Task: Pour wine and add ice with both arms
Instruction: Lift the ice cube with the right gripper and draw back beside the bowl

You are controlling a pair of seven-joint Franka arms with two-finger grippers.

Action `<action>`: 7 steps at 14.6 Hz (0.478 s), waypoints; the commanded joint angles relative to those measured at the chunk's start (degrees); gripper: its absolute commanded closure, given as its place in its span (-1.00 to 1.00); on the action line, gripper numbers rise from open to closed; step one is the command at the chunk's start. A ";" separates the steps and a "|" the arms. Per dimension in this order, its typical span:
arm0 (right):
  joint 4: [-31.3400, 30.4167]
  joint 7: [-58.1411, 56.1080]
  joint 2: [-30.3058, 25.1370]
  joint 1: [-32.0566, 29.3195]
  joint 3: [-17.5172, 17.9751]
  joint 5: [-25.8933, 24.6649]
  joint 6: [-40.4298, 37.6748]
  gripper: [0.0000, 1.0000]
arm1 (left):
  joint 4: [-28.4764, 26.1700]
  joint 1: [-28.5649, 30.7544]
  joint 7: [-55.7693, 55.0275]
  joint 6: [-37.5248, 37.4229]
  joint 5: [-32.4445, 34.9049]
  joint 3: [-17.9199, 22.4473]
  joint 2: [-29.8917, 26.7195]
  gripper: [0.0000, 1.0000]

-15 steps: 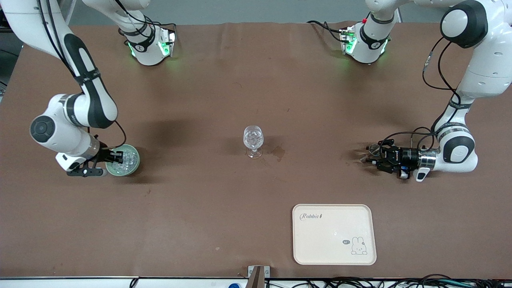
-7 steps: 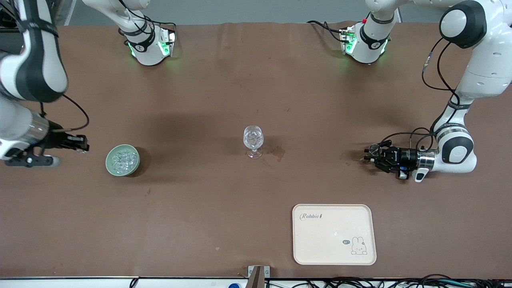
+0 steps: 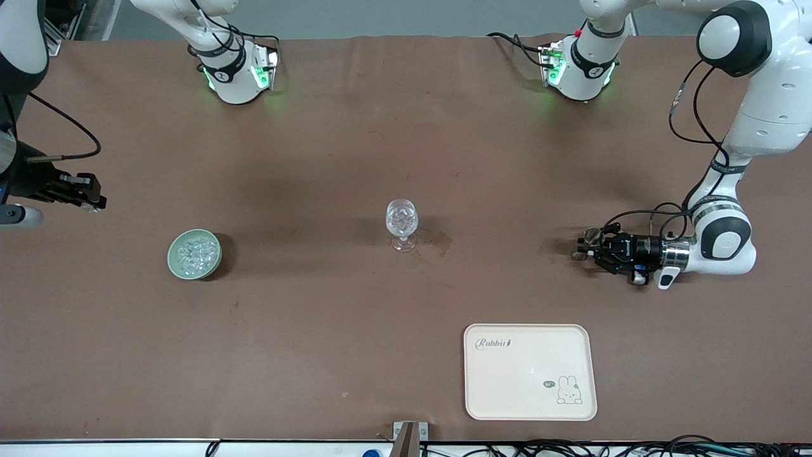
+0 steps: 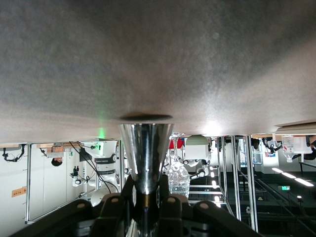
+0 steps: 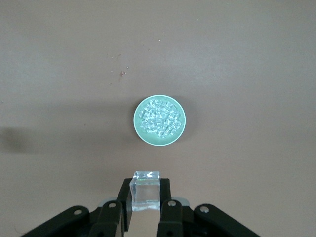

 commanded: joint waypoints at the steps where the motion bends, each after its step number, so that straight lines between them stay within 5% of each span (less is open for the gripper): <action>1: -0.98 0.86 -2.13 1.61 0.06 -0.59 -0.98 0.97 | 0.27 0.38 0.36 -2.87 -1.40 -0.28 -0.58 0.94; 7: -0.98 0.86 -2.31 1.97 -0.03 -0.59 -1.07 0.96 | 0.36 0.38 -2.78 -4.02 -1.66 -5.10 -3.30 0.98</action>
